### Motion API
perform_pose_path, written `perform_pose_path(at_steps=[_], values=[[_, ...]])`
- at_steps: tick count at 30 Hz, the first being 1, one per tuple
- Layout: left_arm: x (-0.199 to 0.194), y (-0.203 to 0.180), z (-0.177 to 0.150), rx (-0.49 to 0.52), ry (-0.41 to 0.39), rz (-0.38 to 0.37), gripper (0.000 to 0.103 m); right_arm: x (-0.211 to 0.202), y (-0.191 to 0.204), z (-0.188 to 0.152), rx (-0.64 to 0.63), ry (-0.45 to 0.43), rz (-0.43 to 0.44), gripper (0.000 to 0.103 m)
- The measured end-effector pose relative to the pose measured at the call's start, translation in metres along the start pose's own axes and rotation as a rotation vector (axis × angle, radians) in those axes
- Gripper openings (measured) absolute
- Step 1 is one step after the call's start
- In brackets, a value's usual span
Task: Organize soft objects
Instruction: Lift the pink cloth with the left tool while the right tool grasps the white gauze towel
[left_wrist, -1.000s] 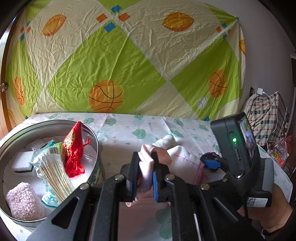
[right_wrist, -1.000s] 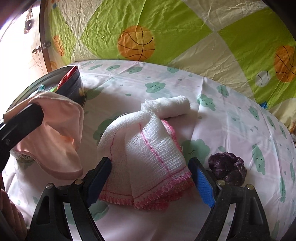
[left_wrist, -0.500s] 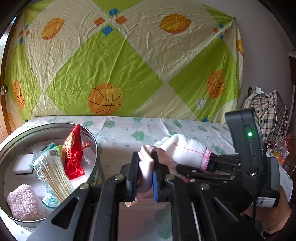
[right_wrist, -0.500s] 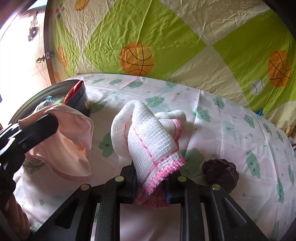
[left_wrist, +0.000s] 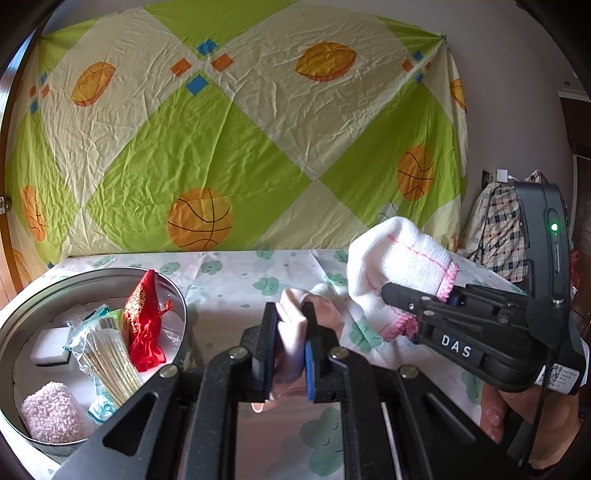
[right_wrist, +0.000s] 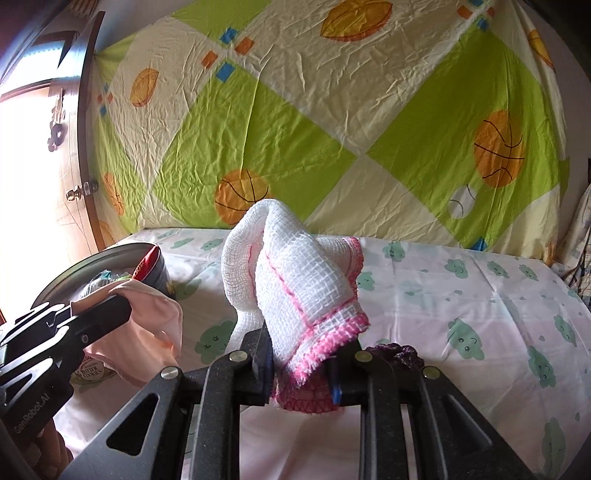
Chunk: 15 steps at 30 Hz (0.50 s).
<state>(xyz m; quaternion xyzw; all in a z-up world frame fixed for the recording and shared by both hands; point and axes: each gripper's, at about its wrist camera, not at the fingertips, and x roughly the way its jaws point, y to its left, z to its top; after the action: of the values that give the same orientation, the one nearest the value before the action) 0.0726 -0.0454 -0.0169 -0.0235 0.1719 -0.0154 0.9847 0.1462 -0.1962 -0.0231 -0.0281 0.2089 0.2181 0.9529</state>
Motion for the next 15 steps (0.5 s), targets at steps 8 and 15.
perform_pose_path(at_steps=[8,15], values=[[-0.002,-0.001,-0.001,0.007,-0.012,0.003,0.01,-0.024,0.004,-0.002,-0.017,-0.128,-0.034,0.024],[-0.006,0.001,-0.002,0.0,-0.032,0.007,0.011,-0.033,0.006,-0.004,0.0,-0.156,-0.028,0.024]])
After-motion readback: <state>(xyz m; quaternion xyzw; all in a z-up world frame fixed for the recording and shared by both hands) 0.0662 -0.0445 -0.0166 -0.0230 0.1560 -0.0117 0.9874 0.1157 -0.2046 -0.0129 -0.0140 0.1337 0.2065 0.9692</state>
